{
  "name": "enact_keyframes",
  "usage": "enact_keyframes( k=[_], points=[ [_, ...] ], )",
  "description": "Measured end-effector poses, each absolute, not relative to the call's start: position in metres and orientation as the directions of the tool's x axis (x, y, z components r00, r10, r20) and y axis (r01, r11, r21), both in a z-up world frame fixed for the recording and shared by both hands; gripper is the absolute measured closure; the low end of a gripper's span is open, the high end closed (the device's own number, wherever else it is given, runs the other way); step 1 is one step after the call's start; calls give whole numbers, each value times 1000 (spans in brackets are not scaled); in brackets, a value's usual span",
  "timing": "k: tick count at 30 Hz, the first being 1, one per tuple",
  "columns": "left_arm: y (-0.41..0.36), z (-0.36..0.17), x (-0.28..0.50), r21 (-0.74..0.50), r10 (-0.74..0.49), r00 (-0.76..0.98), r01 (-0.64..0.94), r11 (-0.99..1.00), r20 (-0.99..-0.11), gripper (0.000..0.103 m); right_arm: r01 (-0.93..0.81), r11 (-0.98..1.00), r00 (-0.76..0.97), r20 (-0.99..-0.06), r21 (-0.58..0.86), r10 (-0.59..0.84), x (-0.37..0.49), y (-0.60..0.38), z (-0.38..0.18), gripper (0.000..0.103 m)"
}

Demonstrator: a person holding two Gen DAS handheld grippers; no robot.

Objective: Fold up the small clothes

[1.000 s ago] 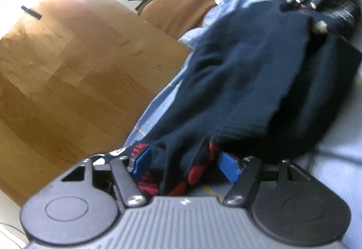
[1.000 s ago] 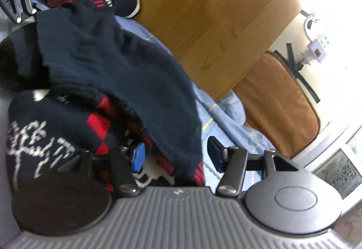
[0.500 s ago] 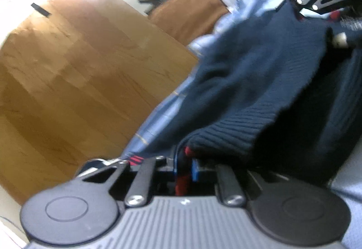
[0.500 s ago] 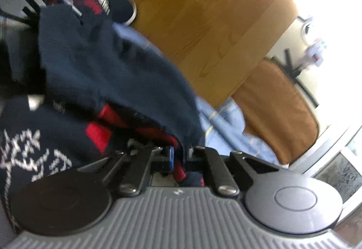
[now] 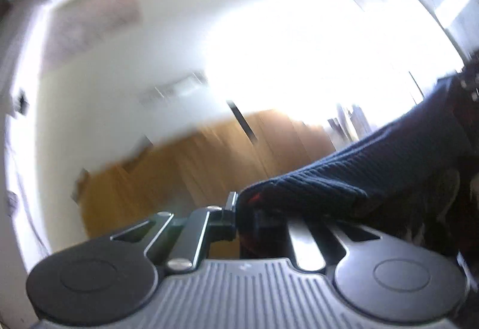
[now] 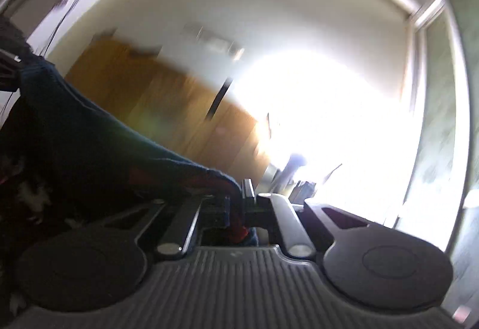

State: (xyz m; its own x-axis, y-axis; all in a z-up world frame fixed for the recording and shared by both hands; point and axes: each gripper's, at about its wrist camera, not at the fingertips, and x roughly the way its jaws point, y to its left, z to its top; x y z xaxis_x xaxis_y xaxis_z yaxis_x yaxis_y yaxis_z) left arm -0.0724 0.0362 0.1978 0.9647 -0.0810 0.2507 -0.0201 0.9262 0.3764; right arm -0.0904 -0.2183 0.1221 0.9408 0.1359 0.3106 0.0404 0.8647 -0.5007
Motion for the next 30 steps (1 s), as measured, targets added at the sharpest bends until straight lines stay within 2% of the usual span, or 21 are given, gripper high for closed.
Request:
enact_keyframes(
  k=[4,7,12,16,20,25,27,28,29,30],
  points=[
    [44,250,-117,297,-44,922,-78,952,385,93,123,860,880,455,-495,137,-122,-212,175,94],
    [42,285,-143,274,-24,877,-124,954,481,93,172,854,838,528,-491,134,-137,-214,214,94],
    [35,330,-162,294,-9,808,-204,934,589,93,193,853,812,567,-485,138,-143,-222,260,94],
    [22,340,-142,341,-22,822,-211,916,569,93,175,853,833,536,-492,139,-126,-227,264,94],
    [11,312,-91,408,-40,889,-169,897,456,92,136,853,879,458,-503,130,-99,-231,238,94],
    [-17,243,12,463,-50,982,-41,886,183,92,69,859,961,264,-508,79,-9,-241,179,94],
    [-36,206,68,448,-53,998,27,894,44,84,43,871,987,155,-490,38,44,-246,147,94],
    [-47,183,101,431,-67,996,82,898,-51,77,44,872,995,100,-487,5,76,-248,126,92],
    [-58,157,132,421,-64,987,121,899,-146,61,49,869,999,32,-492,-38,110,-250,101,85],
    [-69,127,162,427,-38,969,142,893,-244,61,35,865,994,-72,-500,-82,146,-253,71,72]
  ],
)
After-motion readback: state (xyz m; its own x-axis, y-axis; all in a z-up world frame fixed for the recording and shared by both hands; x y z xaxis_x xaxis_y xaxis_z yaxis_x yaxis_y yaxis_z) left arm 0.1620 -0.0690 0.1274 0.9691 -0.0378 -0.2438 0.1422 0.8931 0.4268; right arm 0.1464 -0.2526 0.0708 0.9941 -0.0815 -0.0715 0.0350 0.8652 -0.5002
